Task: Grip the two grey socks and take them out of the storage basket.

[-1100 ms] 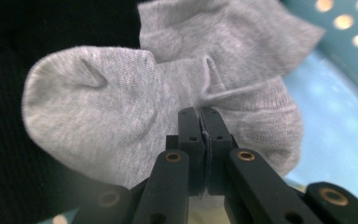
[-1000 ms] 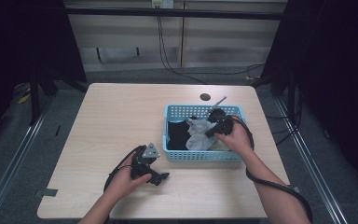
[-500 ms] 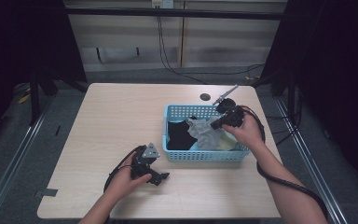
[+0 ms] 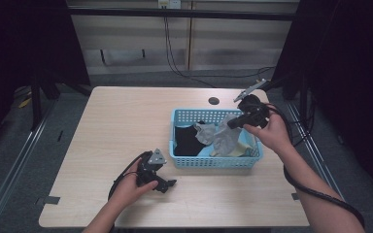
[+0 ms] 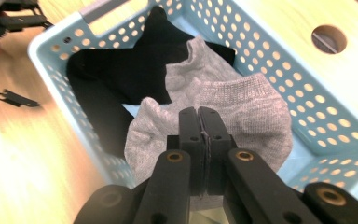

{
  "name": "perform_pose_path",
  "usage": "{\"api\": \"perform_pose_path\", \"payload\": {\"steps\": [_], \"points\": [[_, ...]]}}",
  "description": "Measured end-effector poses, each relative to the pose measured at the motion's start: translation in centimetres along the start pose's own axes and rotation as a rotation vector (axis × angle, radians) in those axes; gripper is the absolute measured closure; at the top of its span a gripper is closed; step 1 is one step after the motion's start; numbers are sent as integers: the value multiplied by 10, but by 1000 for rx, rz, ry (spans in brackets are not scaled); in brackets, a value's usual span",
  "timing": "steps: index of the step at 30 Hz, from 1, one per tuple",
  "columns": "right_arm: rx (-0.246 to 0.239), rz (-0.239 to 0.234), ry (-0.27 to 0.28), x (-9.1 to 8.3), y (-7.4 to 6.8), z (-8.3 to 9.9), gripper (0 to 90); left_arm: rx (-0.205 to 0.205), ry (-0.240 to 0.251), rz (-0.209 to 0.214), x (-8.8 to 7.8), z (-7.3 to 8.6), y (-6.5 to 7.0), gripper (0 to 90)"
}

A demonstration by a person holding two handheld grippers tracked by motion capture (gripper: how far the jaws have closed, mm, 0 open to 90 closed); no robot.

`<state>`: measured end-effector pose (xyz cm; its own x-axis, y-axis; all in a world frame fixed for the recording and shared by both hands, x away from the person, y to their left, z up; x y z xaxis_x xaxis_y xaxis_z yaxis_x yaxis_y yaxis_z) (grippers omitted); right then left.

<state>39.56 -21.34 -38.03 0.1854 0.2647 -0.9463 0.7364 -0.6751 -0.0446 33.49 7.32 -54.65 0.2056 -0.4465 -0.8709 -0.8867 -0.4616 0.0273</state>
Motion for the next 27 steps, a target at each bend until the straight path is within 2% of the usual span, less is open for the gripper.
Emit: {"api": "perform_pose_path", "payload": {"steps": [2,3,4,7,12,13,14,19,23,24,27], "points": [[-1,-3,11,-5,-1,1,893,-1,0,0,0,0,0,0],[-5,-15,33,-14,-4,4,893,0,0,0,0,0,0,0],[-5,-15,33,-14,-4,4,893,0,0,0,0,0,0,0],[-25,-24,47,-29,-11,11,892,-1,1,0,0,0,0,0],[-85,-39,56,-35,-31,24,893,3,-4,0,0,0,0,0],[-85,-39,56,-35,-31,24,893,3,-4,0,0,0,0,0],[-117,-51,61,-35,-43,32,893,4,-4,0,0,0,0,0],[-181,-90,65,-30,-71,47,892,0,-5,1,0,0,0,0],[-203,-110,58,-21,-82,55,892,1,-5,0,0,0,0,0],[-217,-127,40,-12,-90,62,892,0,-5,0,0,0,0,0],[-241,-142,11,1,-100,71,892,0,-4,0,0,0,0,0]]}}
Point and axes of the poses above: each handheld gripper's, and its own axes: x roughly forward along the jaws, z roughly out of its underside, y roughly to its right, the point moved 5 cm from there along x, roughly forward along the jaws, and after that the axes turned 15 degrees about -y, right-handed, at the moved point
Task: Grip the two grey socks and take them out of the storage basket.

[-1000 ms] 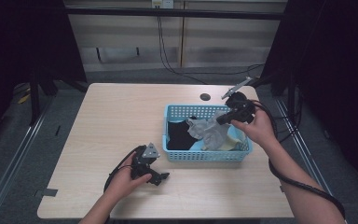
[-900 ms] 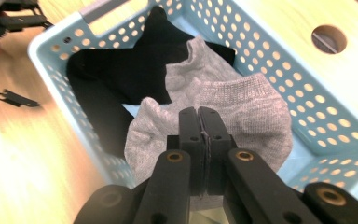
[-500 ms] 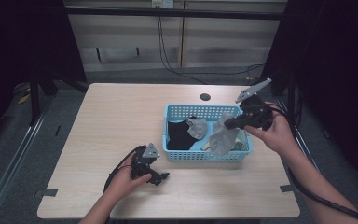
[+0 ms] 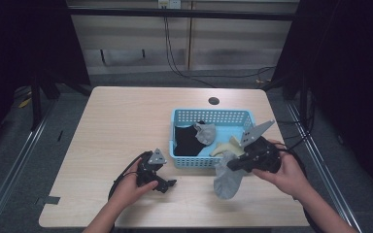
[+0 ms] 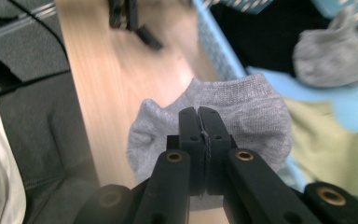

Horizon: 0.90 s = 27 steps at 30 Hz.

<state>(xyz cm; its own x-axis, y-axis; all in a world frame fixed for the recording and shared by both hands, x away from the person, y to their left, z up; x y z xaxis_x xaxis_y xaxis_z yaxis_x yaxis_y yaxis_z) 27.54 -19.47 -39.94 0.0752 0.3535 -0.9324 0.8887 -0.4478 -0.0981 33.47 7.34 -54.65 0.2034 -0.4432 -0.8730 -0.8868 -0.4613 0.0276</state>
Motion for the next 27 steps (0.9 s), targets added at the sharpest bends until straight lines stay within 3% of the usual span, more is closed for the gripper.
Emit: {"api": "perform_pose_path", "payload": {"steps": [10,21,27], "points": [[-14,-49,-66,31,-16,13,891,2,-2,0,0,0,0,0],[2,-52,-121,57,-14,23,881,3,-2,0,0,0,0,0],[14,-56,-114,57,-11,22,749,-1,1,0,0,0,0,0]]}}
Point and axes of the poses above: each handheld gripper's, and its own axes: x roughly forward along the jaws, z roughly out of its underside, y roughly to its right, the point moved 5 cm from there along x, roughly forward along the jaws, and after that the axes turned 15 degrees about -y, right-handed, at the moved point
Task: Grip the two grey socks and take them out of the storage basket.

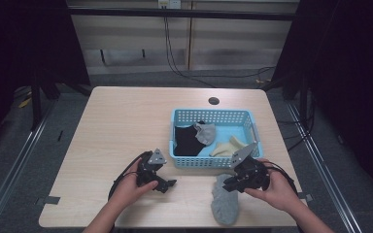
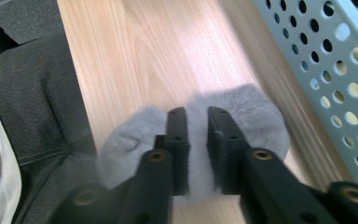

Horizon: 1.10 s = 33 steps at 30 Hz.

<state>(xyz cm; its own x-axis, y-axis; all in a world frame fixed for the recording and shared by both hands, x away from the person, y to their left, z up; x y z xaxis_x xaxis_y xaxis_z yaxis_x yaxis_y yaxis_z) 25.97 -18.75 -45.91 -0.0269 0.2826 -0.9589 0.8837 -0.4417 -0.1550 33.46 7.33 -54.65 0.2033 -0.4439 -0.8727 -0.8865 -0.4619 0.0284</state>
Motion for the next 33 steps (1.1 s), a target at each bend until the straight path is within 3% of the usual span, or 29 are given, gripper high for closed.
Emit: {"api": "perform_pose_path", "payload": {"steps": [8,16,21,23,28,33], "points": [[23,40,44,-22,7,-11,659,0,0,0,0,0,0,0],[102,97,113,-37,42,-34,570,1,-1,0,0,0,0,0],[146,118,123,-36,62,-45,546,1,-1,0,0,0,0,0],[179,140,104,-31,78,-53,524,3,-2,0,0,0,0,0],[219,163,89,-22,97,-64,494,2,-2,0,0,0,0,0],[265,189,107,-10,114,-74,444,1,-1,0,0,0,0,0]]}}
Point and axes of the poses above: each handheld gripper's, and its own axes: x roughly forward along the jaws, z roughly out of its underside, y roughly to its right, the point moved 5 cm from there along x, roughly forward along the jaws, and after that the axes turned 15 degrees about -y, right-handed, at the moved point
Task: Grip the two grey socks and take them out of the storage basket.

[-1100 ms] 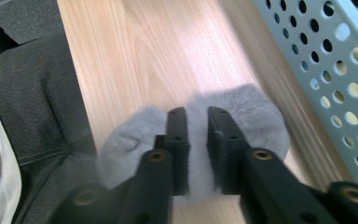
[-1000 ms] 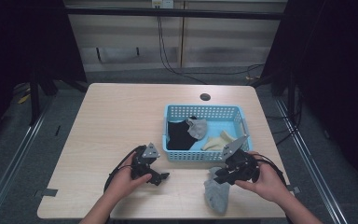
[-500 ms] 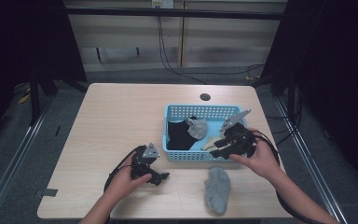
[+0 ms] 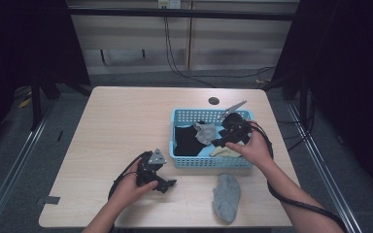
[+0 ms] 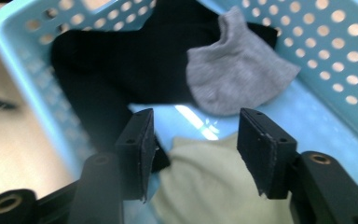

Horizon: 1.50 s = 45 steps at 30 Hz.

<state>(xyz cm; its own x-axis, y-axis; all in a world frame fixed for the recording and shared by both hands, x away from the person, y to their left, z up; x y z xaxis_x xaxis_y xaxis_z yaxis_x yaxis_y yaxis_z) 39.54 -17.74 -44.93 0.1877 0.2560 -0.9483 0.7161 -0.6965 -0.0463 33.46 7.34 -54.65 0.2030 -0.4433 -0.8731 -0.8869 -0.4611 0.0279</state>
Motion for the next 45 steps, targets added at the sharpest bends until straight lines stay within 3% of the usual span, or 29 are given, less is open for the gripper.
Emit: {"api": "perform_pose_path", "payload": {"steps": [6,14,22,28,33,36,38,45], "points": [[24,36,3,17,15,-13,374,0,0,0,0,0,0,0],[67,41,9,34,25,-23,289,4,-2,-1,0,0,0,0],[127,24,9,51,34,-30,270,6,3,4,0,0,0,0],[139,15,-5,63,37,-38,271,6,7,5,0,0,1,0],[130,22,-46,77,34,-42,345,10,1,4,0,0,0,0],[123,-4,-71,82,33,-42,624,3,8,9,0,0,1,0],[129,-15,-75,79,32,-40,753,10,7,9,0,0,1,0],[109,-20,-82,55,35,-32,794,12,6,8,0,0,1,0]]}}
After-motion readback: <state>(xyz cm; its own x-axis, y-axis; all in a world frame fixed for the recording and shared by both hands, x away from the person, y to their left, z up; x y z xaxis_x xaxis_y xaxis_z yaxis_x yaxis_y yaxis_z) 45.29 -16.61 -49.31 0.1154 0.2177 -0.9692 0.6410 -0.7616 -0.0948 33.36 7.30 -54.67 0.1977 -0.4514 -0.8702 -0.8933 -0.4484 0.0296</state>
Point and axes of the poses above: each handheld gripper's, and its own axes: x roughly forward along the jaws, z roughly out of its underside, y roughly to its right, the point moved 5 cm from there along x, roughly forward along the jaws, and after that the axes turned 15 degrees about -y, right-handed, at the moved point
